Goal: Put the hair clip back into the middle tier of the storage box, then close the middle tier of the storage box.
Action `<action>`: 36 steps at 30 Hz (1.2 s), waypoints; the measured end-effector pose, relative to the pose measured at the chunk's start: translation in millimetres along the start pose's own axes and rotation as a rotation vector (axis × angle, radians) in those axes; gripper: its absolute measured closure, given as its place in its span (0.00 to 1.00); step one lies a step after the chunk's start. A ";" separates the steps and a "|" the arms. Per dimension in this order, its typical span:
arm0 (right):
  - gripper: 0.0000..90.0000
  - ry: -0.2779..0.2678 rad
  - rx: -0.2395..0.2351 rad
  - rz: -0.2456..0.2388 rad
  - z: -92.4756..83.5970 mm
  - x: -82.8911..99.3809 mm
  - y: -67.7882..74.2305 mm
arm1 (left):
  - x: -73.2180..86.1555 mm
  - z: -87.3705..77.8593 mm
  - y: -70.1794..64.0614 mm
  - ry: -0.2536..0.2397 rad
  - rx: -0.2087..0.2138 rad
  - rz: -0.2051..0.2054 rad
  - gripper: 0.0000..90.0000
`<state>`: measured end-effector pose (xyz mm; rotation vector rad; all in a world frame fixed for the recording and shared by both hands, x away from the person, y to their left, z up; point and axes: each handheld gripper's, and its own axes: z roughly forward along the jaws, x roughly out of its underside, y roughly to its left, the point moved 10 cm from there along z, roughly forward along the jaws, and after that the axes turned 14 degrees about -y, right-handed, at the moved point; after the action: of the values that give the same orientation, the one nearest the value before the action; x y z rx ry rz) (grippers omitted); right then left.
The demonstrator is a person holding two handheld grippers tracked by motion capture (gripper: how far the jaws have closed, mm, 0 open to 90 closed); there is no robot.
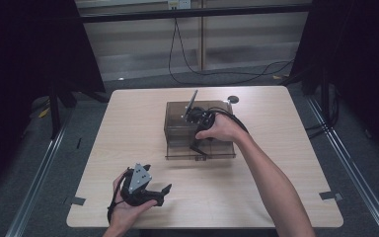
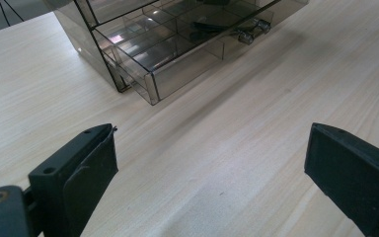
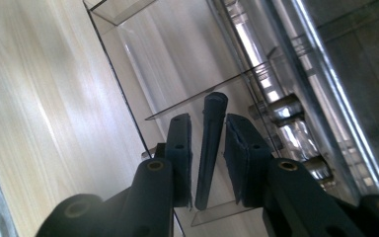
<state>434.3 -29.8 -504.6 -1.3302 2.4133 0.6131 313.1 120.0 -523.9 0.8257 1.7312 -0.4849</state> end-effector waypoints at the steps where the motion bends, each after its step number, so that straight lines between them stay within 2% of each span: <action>1: 0.79 -0.003 0.004 0.004 -0.7 1.0 -0.1 | 0.2 -0.2 0.3 0.002 -0.003 -0.002 0.06; 7: 0.78 -0.038 -0.003 -0.005 -1.4 0.7 -0.3 | -0.1 -0.6 0.0 0.000 -0.004 -0.004 0.06; 11: 0.77 -0.056 -0.004 0.006 -3.3 4.1 -0.1 | 0.7 0.0 0.3 0.007 0.000 0.005 0.06; 17: 0.77 -0.095 0.000 0.007 -9.8 4.9 -0.8 | -0.2 0.5 0.1 -0.001 -0.009 -0.008 0.06; 20: 0.76 -0.108 0.006 0.009 -12.2 6.1 -0.6 | 0.6 -0.1 0.4 0.010 -0.006 0.005 0.06; 26: 0.77 -0.158 -0.003 0.046 -16.6 11.2 1.5 | 0.3 -0.1 0.6 0.008 -0.006 0.004 0.06; 36: 0.75 -0.220 0.003 0.047 -21.0 16.5 1.5 | 0.3 0.3 2.8 0.004 -0.014 -0.006 0.06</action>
<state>423.1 -51.6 -494.0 -1.1428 2.2719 0.7278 315.3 121.8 -524.0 0.8121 1.7399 -0.4752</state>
